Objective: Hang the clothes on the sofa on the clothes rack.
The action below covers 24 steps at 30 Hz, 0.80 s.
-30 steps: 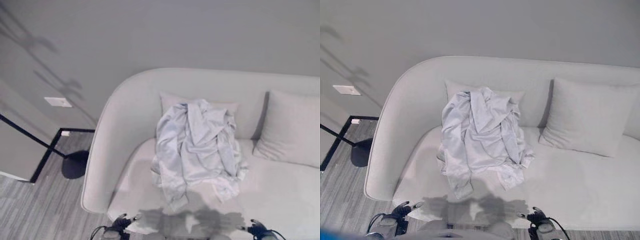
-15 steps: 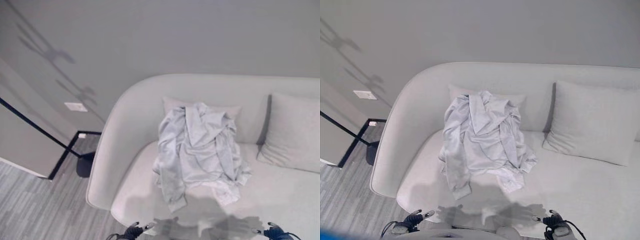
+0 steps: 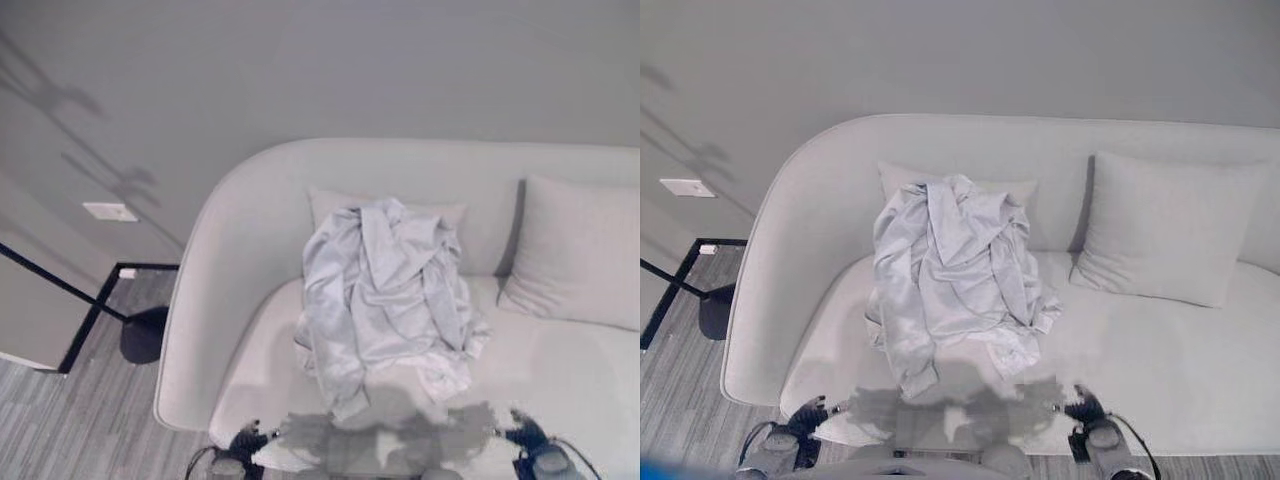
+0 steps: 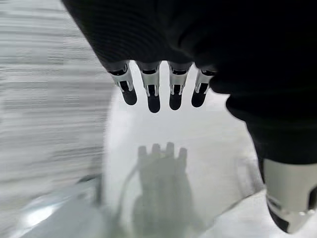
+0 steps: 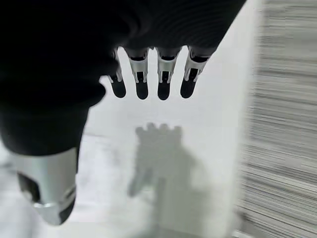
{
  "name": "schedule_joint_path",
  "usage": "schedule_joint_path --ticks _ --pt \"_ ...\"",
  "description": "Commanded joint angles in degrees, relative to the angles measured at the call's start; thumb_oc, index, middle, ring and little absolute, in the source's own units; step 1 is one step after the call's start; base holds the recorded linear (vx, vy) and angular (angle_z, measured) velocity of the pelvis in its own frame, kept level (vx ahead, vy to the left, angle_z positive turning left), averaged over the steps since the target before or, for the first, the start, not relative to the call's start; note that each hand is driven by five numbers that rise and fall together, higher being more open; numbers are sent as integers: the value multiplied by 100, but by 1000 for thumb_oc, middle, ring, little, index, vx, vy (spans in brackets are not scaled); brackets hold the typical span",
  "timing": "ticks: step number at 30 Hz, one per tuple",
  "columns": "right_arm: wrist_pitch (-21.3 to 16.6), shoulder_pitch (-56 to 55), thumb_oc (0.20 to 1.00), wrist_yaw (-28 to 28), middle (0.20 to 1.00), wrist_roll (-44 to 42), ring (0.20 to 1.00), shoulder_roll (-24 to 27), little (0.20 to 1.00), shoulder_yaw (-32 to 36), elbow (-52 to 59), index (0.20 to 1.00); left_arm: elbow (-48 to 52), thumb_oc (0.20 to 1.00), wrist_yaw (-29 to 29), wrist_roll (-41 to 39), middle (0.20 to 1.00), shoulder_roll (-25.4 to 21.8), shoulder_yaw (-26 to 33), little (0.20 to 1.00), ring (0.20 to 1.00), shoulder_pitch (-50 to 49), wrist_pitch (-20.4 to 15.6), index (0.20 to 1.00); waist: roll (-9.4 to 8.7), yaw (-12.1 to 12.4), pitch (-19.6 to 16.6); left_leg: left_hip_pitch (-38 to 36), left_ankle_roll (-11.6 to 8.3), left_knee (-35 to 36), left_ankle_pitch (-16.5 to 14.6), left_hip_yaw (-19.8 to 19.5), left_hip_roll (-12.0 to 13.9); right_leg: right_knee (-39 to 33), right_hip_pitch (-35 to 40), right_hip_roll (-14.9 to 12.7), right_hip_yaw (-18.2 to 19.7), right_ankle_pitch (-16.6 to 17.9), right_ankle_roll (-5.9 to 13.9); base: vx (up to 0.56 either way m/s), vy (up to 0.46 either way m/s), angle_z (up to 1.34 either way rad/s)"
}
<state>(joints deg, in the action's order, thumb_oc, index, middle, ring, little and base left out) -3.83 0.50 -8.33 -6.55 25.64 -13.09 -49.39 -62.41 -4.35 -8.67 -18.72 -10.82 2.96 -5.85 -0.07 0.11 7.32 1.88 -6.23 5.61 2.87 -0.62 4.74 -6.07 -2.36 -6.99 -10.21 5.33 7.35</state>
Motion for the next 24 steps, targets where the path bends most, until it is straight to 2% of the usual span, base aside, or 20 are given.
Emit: schedule_joint_path --ticks 1,7,9,10,11,12,14,15,24 --pt "-264 488 1000 -331 1000 207 1000 483 1000 244 551 1000 254 1000 -348 35 1000 -334 -66 1000 1000 678 -344 1000 36 85 174 -42 23 -61 -218 -1 -209 107 -361 -268 88 71 674 -71 -2 -2" --pt "-369 1258 1000 -591 1000 149 1000 880 1000 205 1032 1000 1373 1000 -752 239 1000 -867 -282 1000 1000 1381 -402 1000 89 68 421 263 8 -61 -120 -8 -210 107 -689 -285 124 172 701 -95 -4 -3" --pt "-358 1691 1000 -724 1000 119 1000 946 1000 62 1048 1000 1635 1000 -972 350 1000 -1012 -469 1000 1000 1847 -375 1000 102 66 514 432 -4 -61 -56 -24 -212 107 -860 -291 126 230 705 -169 -20 -2" --pt "-360 2201 1000 -868 1000 35 1000 969 1000 -106 1064 1000 1786 1000 -1187 527 1000 -1143 -744 1000 1000 2446 -347 1000 113 56 594 630 -26 -61 13 -29 -222 107 -1046 -291 136 283 707 -140 -17 0" --pt "-363 2219 1000 -869 1000 33 1000 968 1000 -107 1053 1000 1777 1000 -1188 527 1000 -1144 -745 1000 1000 2463 -348 1000 110 57 593 645 -26 -61 17 -28 -223 107 -1061 -292 138 286 707 -169 -10 3" --pt "-381 2676 1000 -1003 1000 -49 1000 1005 1000 -269 1118 1000 1778 1000 -1404 669 1000 -1229 -989 1000 1000 3025 -294 1000 119 37 646 833 -46 -61 87 -19 -230 107 -1254 -311 141 351 711 -112 -3 2" --pt "-385 2951 1000 -1067 1000 -114 1000 1014 1000 -381 1049 1000 1691 1000 -1487 686 1000 -1235 -1129 1000 1000 3330 -290 1000 115 25 669 948 -54 -61 124 -16 -237 107 -1364 -313 155 391 711 -106 -7 4" --pt "-397 3466 1000 -1202 1000 -301 1000 1070 1000 -549 926 1000 1526 1000 -1642 686 1000 -1310 -1385 1000 1000 3900 -252 1000 110 -2 723 1153 -73 -61 200 -11 -255 107 -1550 -308 173 462 718 -88 -10 5" --pt "-382 5211 1000 -1345 1000 -891 1000 1266 1000 -1366 315 1000 699 1000 -1827 507 1000 -1528 -2218 1000 1000 5684 -116 1000 93 -67 948 1759 -146 -61 432 21 -309 107 -2159 -249 179 681 759 -57 -13 0"
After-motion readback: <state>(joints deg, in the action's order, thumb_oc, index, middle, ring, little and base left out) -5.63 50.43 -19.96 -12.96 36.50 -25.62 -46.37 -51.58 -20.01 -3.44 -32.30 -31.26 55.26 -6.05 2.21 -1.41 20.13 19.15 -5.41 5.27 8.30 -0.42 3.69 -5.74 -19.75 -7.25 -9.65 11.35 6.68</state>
